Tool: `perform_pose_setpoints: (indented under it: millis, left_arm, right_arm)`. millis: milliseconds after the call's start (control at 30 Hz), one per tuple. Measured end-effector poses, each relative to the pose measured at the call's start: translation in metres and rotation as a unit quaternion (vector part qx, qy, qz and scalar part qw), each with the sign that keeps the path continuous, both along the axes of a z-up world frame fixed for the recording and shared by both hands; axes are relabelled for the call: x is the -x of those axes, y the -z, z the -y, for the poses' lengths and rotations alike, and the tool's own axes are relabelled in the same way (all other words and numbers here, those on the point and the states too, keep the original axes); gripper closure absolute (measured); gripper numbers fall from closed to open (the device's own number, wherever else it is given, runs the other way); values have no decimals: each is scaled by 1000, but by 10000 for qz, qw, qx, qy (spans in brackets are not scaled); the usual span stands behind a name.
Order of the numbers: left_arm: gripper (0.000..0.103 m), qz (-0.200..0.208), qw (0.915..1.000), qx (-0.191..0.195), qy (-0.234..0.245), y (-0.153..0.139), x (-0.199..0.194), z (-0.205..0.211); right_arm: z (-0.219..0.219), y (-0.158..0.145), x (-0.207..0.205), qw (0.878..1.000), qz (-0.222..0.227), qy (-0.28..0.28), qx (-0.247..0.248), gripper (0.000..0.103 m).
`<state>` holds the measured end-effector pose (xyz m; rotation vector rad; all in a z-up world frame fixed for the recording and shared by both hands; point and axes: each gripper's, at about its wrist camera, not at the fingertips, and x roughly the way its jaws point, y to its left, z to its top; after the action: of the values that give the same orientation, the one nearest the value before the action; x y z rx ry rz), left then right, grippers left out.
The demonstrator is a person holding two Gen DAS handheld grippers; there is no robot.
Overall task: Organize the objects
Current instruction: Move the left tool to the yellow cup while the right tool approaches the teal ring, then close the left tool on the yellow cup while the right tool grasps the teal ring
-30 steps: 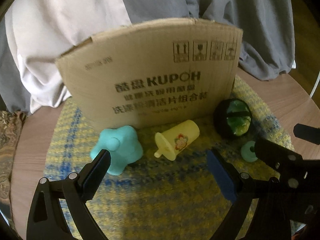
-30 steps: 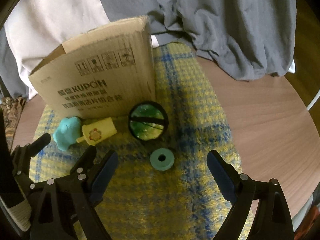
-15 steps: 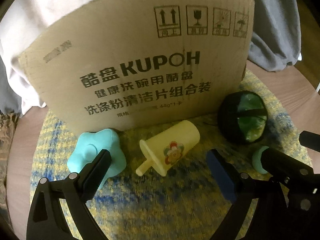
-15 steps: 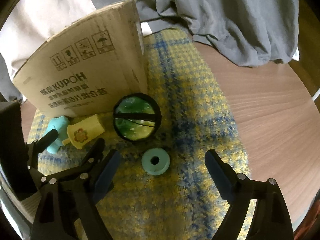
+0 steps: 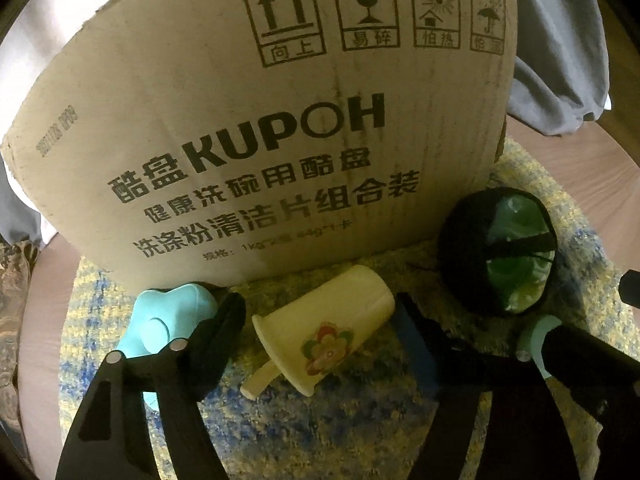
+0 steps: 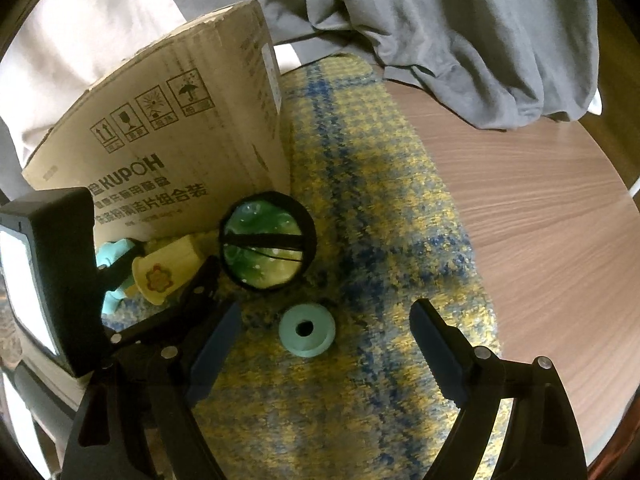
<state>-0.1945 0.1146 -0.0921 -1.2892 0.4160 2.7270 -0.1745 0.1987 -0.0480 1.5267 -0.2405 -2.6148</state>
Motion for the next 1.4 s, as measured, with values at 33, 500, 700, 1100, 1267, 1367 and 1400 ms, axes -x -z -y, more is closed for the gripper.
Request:
perform_pose_setpoints:
  millis: [33,500,700,1100,1267,1367,1400]
  left_arm:
    - [39,14,10000,-19,22,0,0,0]
    - [39,19,9999,39,-112,-3,-19,6]
    - [39,34,9998,-31,-203,-9,-42,18]
    - [39,107,9994,-92,-305,-10,-57,50]
    - [39,167,9993,-115,-326,-4,-49,54]
    - [39,188,9992,-108,-322,-3,-59,47]
    - [39,184,9993,-106,-321,-2,-60,47]
  right_arm:
    - [0,0,0,10000,-3,1,3,16]
    - [1,0,-2,10000,-53,4,4,16]
    - [6,1,-1,9999,-44,-70,-79,16]
    - [22,22,3,9992,191,-186,-288,31]
    - [29,32,4,9979,276,-227,-546,39]
    - [33,34,3,9971,212,-248,-686,42]
    - [34,33,3,9970,193,-252,-703,47]
